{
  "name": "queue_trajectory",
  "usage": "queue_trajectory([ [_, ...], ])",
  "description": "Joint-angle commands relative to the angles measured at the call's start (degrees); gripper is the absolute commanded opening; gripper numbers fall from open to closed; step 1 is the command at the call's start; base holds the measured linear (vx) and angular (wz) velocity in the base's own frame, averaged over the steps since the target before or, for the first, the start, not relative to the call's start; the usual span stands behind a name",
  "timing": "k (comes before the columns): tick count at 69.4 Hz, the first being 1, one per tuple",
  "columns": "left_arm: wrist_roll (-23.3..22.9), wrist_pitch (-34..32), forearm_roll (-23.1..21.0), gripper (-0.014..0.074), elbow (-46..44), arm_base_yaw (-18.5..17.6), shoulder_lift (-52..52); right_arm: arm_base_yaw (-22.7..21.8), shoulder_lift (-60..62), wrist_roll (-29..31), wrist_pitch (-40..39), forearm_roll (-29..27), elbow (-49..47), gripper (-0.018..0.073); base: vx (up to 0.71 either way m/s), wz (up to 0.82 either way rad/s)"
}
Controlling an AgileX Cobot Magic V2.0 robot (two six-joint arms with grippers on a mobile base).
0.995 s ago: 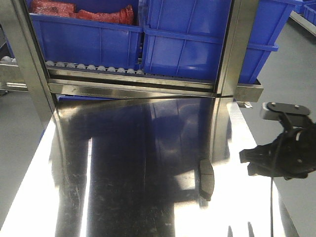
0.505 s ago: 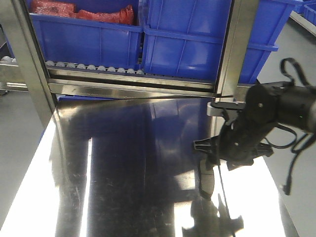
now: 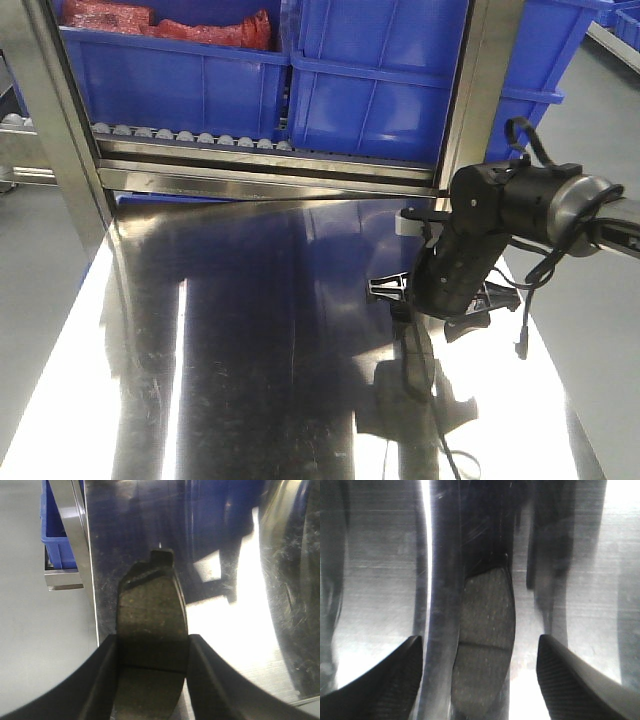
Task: Move and align brake pads A on conveyor
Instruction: 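Lower the right gripper onto the other brake pad and close it, then lift the brake pad off the table with the right gripper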
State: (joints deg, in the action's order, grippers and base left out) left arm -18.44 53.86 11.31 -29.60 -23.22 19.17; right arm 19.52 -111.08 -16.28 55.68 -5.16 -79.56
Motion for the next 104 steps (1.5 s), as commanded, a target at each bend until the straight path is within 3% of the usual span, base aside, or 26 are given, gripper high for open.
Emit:
queue_trajectory([
  [1,-0.4,-4.3,1.0,-0.0006,-1.6,-0.2,0.4,0.0,1.1,-0.1,0.0,0.8,-2.4,0.0482,0.0,0.0],
  [20,-0.4,-4.3,1.0,-0.0006,-1.6,-0.2,0.4,0.0,-2.1,-0.1,0.4,1.0,-3.7,0.048,0.0,0.0],
  [42,-0.4,-4.3,1.0,-0.0006,-1.6,-0.2,0.4,0.0,-4.1,0.1,3.0,2.7,-3.7,0.0417,0.0,0.0],
  [51,-0.4,-4.3,1.0,-0.0006,-1.6,-0.2,0.4,0.0,-4.1,0.3,4.1,3.0,-3.7,0.0304,0.0,0.0],
  [66,-0.4,-4.3,1.0,-0.0006,-1.6,-0.2,0.4,0.0,-3.1,2.4,5.8,2.9,-3.7,-0.0015,0.0,0.0],
  [82,-0.4,-4.3,1.0,-0.0006,-1.6,-0.2,0.4,0.0,3.2,3.3,2.9,3.8,-2.4,-0.0011,0.0,0.0],
  [104,-0.4,-4.3,1.0,-0.0006,-1.6,-0.2,0.4,-0.1,18.2,4.2,-7.6,11.1,7.7,-0.0006,0.0,0.0],
])
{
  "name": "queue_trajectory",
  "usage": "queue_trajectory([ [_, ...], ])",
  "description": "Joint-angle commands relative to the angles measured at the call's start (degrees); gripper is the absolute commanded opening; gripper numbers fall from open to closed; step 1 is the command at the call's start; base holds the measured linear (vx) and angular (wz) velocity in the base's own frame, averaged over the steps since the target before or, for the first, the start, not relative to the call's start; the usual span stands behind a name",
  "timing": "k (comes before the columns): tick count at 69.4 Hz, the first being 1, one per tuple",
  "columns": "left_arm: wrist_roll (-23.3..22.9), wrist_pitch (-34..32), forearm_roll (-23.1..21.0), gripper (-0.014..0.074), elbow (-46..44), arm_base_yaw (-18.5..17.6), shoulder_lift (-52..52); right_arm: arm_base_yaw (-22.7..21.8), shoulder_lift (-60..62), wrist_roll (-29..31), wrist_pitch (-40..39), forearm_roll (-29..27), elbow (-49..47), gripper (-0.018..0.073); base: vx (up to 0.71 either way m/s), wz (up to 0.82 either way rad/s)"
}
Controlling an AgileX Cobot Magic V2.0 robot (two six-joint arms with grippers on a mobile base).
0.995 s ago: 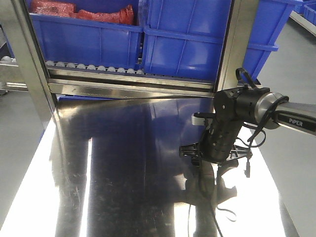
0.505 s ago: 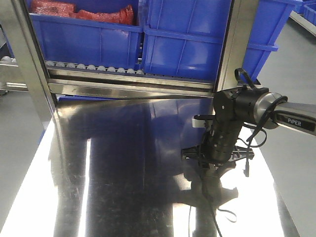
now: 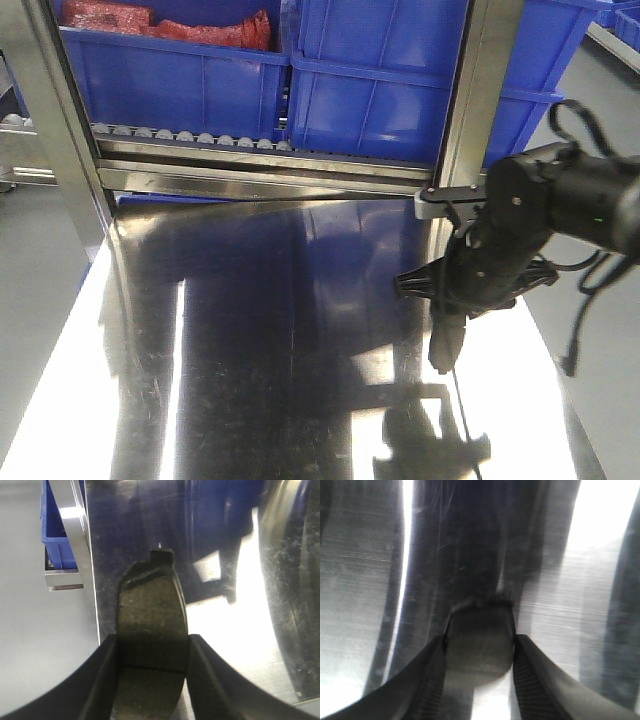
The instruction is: Move and align brake pads A on conveyor
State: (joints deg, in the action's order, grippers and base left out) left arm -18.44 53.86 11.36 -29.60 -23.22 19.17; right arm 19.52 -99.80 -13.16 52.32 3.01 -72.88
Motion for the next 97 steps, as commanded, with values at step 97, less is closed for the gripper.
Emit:
queue_trajectory([
  [97,-0.4,-4.3,0.9,-0.0006,-1.6,-0.2,0.4,-0.1,63.6,7.6,-21.0,4.2,33.0,-0.0004,0.0,0.0],
])
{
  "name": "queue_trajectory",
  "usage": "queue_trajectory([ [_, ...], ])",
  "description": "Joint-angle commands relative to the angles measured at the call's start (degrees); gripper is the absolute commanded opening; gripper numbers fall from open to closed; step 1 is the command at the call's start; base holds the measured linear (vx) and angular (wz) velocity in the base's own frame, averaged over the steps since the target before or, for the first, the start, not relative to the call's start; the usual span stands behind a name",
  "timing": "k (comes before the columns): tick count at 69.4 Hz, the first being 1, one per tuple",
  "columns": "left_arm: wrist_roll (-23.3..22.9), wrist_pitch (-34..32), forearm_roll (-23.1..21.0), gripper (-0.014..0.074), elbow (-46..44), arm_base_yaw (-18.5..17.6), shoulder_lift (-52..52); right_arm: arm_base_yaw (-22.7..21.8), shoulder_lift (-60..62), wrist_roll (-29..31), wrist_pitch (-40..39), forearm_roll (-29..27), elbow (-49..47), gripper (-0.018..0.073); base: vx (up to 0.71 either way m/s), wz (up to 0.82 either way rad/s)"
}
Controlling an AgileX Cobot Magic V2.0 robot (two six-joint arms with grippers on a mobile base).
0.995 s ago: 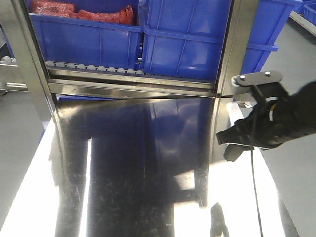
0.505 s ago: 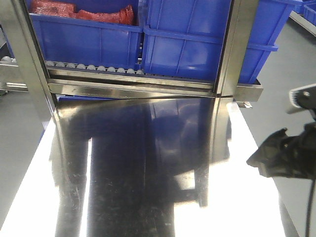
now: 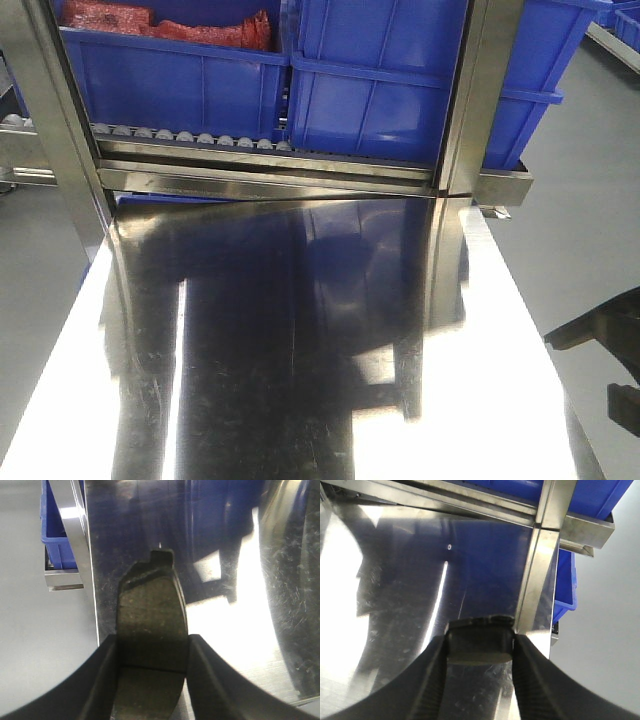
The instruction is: Move and align brake pads A on conveyor
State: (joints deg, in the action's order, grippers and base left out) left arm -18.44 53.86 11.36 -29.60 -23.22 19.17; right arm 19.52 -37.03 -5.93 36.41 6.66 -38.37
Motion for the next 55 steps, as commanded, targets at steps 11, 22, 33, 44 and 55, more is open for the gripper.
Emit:
queue_trajectory([
  [11,-0.4,-4.3,0.9,-0.0006,-1.6,-0.2,0.4,-0.1,1.2,0.4,-5.2,0.6,-1.3,-0.0004,0.0,0.0],
  [22,-0.4,-4.3,0.9,-0.0006,-1.6,-0.2,0.4,-0.1,1.2,0.3,-5.5,0.8,-1.3,-0.0004,0.0,0.0],
  [33,-0.4,-4.3,0.9,-0.0006,-1.6,-0.2,0.4,-0.1,1.2,0.2,-4.7,0.8,-1.3,-0.0004,0.0,0.0],
  [44,-0.4,-4.3,0.9,-0.0006,-1.6,-0.2,0.4,-0.1,1.2,0.2,-4.7,0.8,-1.3,-0.0004,0.0,0.0],
  [55,-0.4,-4.2,0.9,-0.0006,-1.6,-0.2,0.4,-0.1,1.2,0.2,-4.7,0.8,-1.3,-0.0004,0.0,0.0],
])
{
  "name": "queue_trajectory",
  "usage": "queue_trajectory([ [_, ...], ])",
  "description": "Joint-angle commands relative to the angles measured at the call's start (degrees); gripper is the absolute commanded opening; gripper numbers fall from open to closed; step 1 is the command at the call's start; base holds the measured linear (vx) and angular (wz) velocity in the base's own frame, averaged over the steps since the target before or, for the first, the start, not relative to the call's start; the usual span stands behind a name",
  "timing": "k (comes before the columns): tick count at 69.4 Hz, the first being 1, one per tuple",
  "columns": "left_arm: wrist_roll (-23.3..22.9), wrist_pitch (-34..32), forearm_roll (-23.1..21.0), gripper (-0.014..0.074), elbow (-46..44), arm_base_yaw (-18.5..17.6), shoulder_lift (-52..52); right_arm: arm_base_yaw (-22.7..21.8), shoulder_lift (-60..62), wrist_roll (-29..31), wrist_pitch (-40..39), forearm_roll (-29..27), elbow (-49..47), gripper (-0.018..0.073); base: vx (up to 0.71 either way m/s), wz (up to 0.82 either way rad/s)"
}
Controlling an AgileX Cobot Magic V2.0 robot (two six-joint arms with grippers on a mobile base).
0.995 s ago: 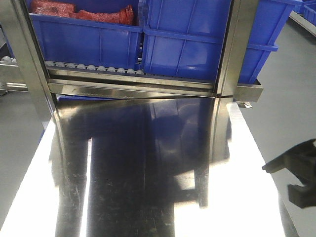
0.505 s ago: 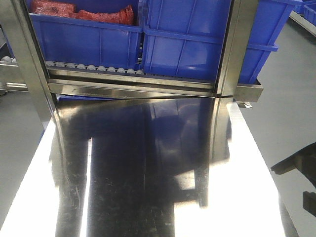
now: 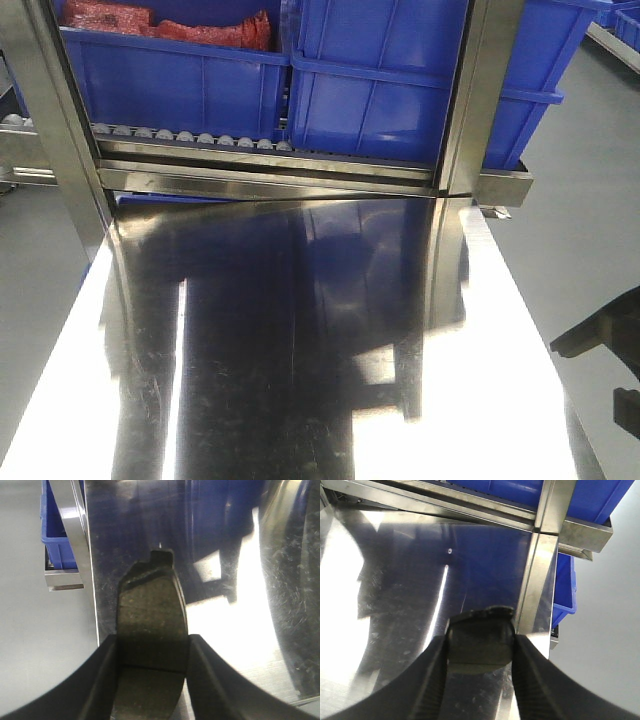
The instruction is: Move and align brake pads A on conveyor
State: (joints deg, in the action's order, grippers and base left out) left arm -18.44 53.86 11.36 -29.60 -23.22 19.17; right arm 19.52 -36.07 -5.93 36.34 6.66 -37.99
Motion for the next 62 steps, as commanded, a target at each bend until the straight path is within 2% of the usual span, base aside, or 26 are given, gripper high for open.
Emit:
queue_trajectory([
  [1,-0.4,-4.2,0.9,-0.0006,-1.6,-0.2,0.4,-0.1,0.2,0.2,-4.6,0.8,-1.6,-0.0004,0.0,0.0],
  [39,-0.4,-4.2,0.9,-0.0006,-1.6,-0.2,0.4,-0.1,0.2,0.2,-4.6,0.8,-1.6,-0.0004,-0.01,0.05],
  [62,-0.4,-4.1,0.9,-0.0006,-1.6,-0.2,0.4,-0.1,0.2,0.2,-4.4,0.8,-1.6,-0.0004,-0.07,0.55],
])
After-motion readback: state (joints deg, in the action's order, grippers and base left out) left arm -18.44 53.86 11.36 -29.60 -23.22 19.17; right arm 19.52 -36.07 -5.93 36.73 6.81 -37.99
